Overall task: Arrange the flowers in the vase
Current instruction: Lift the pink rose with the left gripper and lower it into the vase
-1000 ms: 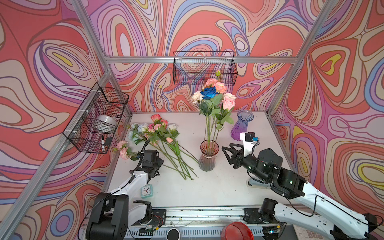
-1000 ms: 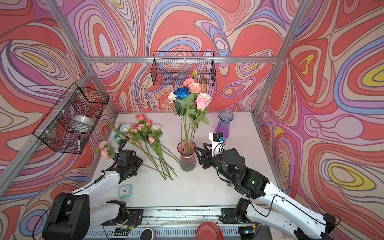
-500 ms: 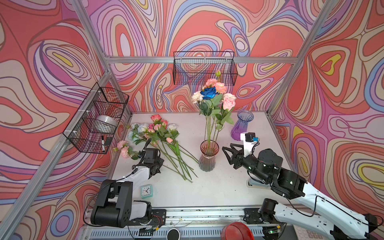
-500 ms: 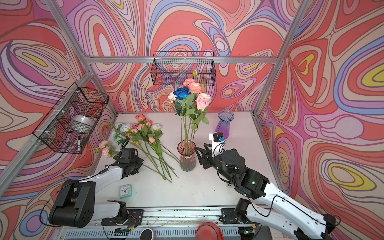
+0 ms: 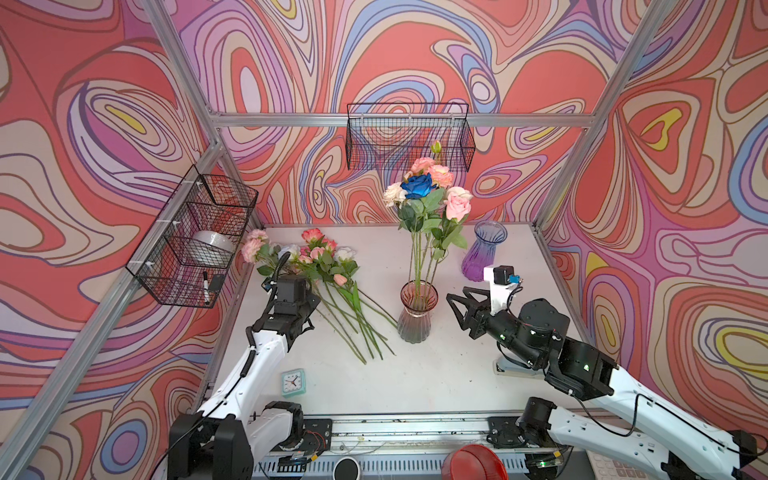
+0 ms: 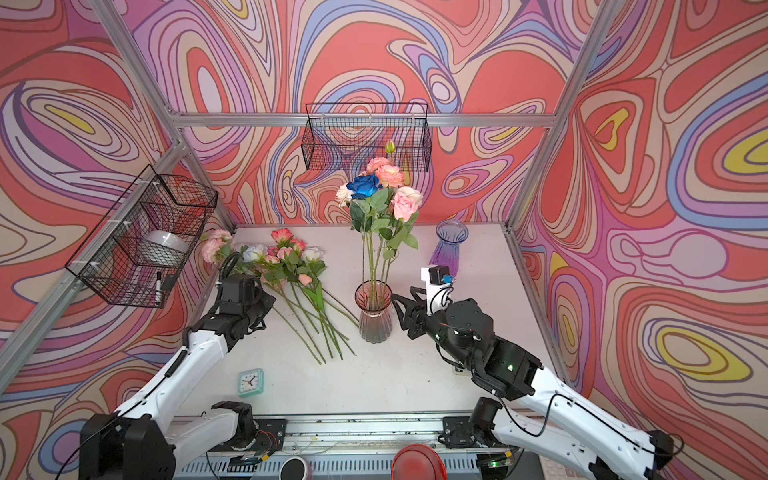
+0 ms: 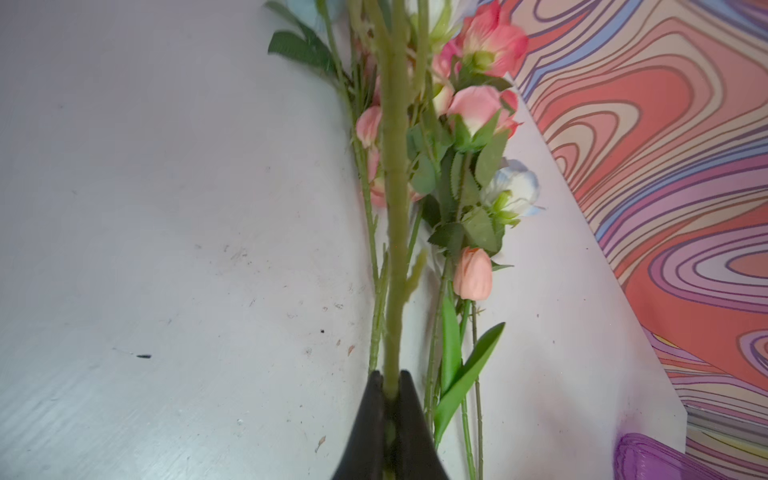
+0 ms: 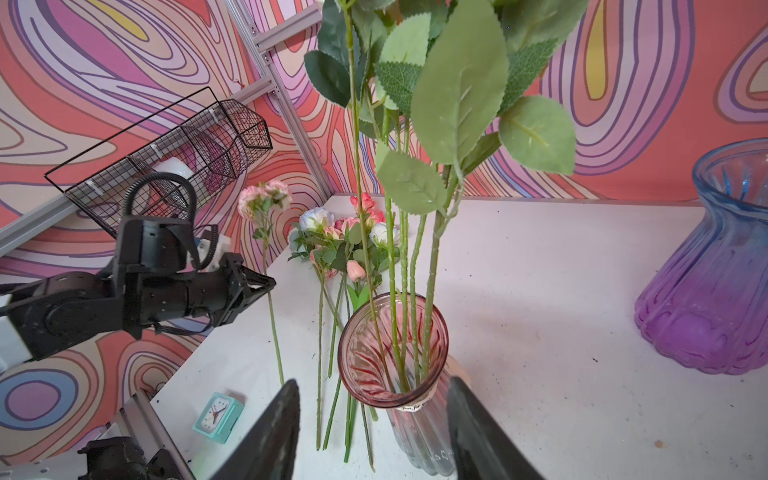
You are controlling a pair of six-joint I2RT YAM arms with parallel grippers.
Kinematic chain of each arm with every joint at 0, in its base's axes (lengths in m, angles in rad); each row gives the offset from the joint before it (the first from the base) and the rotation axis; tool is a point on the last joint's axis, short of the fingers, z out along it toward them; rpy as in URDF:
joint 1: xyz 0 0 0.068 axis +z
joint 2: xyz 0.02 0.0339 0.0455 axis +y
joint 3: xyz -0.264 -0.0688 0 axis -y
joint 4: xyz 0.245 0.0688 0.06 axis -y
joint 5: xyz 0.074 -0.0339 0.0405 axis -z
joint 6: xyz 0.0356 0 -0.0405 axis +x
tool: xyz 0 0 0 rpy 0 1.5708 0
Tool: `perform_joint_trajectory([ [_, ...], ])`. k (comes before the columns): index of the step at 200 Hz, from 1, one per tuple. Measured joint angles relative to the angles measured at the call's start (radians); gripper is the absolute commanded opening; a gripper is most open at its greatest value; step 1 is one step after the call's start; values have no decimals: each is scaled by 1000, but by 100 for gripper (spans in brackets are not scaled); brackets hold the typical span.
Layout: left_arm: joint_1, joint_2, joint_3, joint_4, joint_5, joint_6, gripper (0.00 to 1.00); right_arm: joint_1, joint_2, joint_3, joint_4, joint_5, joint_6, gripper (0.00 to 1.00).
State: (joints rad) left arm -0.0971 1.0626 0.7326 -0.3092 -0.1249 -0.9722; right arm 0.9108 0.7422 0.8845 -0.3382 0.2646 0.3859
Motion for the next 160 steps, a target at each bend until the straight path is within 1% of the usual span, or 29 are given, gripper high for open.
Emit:
perform_joint_trajectory([
  [22, 0, -66, 59, -47, -2, 52, 0, 0, 0, 1, 0, 0, 0, 59],
  [47, -4, -177, 83, -56, 48, 95, 0, 0, 0, 2, 0, 0, 0, 59],
  [70, -43, -255, 121, -46, 80, 127, 0, 0, 1, 3, 0, 0, 0, 59],
  [82, -92, -263, 179, -29, 79, 154, 0, 0, 5, 10, 0, -1, 0, 59],
  [95, -181, -253, 256, 29, 61, 200, 0, 0, 10, 17, 2, -3, 0, 59],
  [97, -181, -253, 256, 29, 61, 200, 0, 0, 11, 18, 2, -3, 0, 59],
  [104, -249, -241, 300, 74, 52, 233, 0, 0, 11, 19, 3, -4, 0, 59],
  [117, -335, -224, 348, 161, 34, 290, 0, 0, 12, 19, 5, -4, 0, 60],
  [118, -359, -219, 354, 180, 28, 301, 0, 0, 12, 19, 5, -5, 0, 59],
  [131, -436, -198, 378, 268, 10, 363, 0, 0, 13, 19, 5, -5, 0, 59],
  [133, -459, -190, 381, 291, 2, 379, 0, 0, 13, 19, 5, -5, 0, 59],
  [140, -491, -177, 385, 333, -10, 415, 0, 0, 12, 19, 5, -6, 1, 59],
  [142, -517, -170, 386, 362, -19, 428, 0, 0, 12, 19, 5, -6, 1, 59],
  [160, -621, -112, 386, 517, -55, 531, 0, 0, 11, 19, 5, -8, 1, 59],
])
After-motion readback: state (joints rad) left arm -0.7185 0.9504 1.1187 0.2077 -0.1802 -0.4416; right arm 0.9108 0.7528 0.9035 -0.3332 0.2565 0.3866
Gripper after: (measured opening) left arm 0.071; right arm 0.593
